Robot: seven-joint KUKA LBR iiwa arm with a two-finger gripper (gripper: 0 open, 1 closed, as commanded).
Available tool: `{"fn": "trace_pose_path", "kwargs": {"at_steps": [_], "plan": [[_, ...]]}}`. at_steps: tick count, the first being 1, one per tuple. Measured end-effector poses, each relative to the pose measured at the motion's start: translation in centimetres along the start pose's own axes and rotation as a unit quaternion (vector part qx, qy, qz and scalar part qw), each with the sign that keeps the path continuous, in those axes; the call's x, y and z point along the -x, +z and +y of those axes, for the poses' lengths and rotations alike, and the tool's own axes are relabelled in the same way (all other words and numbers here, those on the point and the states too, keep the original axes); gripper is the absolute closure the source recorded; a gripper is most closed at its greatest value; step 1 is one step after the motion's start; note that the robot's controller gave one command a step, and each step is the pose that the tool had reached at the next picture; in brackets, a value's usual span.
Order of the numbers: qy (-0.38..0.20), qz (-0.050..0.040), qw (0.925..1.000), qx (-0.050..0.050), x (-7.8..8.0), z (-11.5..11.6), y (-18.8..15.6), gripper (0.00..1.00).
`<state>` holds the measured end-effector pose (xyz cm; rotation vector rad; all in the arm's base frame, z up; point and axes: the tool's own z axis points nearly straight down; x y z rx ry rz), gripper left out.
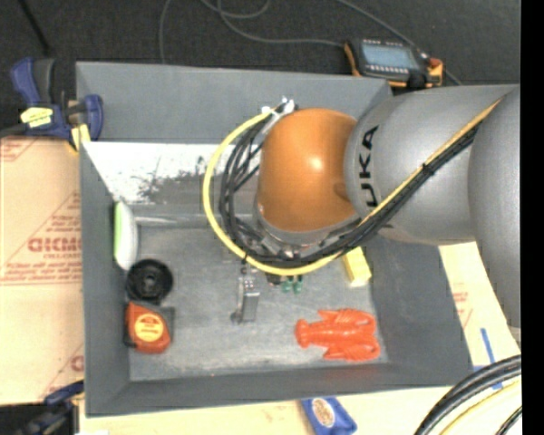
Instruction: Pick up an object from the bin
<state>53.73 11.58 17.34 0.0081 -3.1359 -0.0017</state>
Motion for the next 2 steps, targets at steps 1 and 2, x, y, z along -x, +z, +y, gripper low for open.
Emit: {"fn": "trace_pose_path", "kwargs": {"at_steps": [1,2], "plan": [[0.002,-0.0040,1.0000,0.001,0.2,-0.1,-0.5,0.00],[0.031,-0.0082,0.9995,0.002,3.3,5.0,6.1,0.00]]}}
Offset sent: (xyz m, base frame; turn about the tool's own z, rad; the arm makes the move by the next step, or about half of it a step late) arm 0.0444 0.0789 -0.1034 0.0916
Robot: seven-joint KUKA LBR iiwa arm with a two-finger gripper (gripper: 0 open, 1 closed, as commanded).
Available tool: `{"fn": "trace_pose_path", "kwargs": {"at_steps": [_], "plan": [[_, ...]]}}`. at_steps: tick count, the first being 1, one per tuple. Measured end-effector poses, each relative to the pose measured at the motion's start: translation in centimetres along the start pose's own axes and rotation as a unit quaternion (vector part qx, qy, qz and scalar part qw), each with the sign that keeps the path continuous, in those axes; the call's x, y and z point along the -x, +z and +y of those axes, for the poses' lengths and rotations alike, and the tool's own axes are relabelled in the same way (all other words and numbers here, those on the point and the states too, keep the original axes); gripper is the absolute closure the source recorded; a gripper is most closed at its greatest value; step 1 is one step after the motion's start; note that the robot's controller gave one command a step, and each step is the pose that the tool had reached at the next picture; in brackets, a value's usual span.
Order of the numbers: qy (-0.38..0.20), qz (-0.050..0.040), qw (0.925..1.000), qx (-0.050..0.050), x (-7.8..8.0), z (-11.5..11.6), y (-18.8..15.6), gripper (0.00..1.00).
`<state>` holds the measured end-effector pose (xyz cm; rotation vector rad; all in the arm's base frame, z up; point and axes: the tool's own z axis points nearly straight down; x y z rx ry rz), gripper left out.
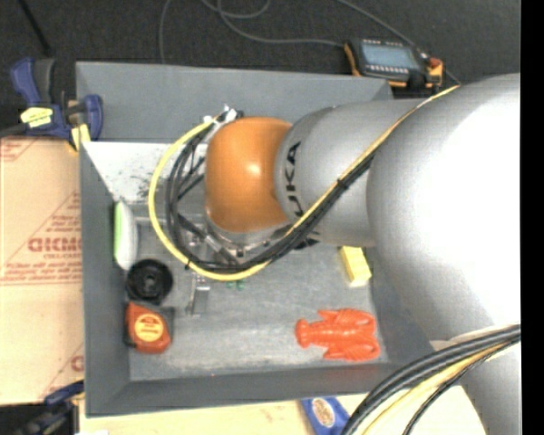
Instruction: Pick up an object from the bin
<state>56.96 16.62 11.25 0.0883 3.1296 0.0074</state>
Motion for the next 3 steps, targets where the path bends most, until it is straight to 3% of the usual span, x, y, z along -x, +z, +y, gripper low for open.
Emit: {"fn": "trace_pose_path", "kwargs": {"at_steps": [1,2,3], "plan": [[0.037,0.0067,0.9993,-0.003,0.2,2.3,0.8,0.00],[0.045,0.0023,0.9990,0.000,3.5,7.2,0.7,0.00],[-0.011,0.0004,0.9999,0.000,0.2,7.3,3.9,0.00]]}}
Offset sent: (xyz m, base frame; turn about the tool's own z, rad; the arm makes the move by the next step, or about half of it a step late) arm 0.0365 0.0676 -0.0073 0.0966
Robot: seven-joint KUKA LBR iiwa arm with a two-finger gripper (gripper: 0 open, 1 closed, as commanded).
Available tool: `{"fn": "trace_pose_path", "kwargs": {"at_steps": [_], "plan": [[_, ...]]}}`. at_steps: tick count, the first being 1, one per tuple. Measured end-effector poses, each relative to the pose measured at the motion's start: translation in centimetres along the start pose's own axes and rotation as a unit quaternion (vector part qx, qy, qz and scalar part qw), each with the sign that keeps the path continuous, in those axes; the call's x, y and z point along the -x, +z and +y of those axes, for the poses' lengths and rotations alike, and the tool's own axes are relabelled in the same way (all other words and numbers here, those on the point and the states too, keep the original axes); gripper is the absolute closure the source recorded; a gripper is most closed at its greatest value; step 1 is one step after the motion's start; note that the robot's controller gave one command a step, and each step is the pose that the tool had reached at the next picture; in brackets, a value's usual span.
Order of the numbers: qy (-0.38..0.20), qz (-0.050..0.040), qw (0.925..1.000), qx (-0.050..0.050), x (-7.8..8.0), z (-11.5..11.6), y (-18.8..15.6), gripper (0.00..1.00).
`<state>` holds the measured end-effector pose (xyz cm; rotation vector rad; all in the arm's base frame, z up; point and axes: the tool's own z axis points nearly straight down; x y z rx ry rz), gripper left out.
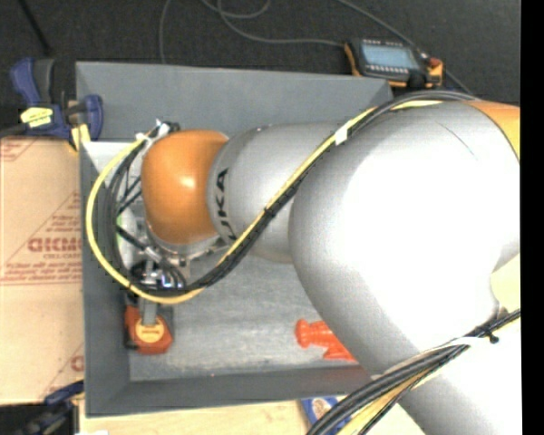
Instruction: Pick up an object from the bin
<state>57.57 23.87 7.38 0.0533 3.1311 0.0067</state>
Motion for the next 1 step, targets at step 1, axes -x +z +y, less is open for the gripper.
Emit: {"fn": "trace_pose_path", "kwargs": {"at_steps": [1], "plan": [[0.078,-0.0026,0.9970,0.002,-0.37,-0.18,-0.26,1.00]]}}
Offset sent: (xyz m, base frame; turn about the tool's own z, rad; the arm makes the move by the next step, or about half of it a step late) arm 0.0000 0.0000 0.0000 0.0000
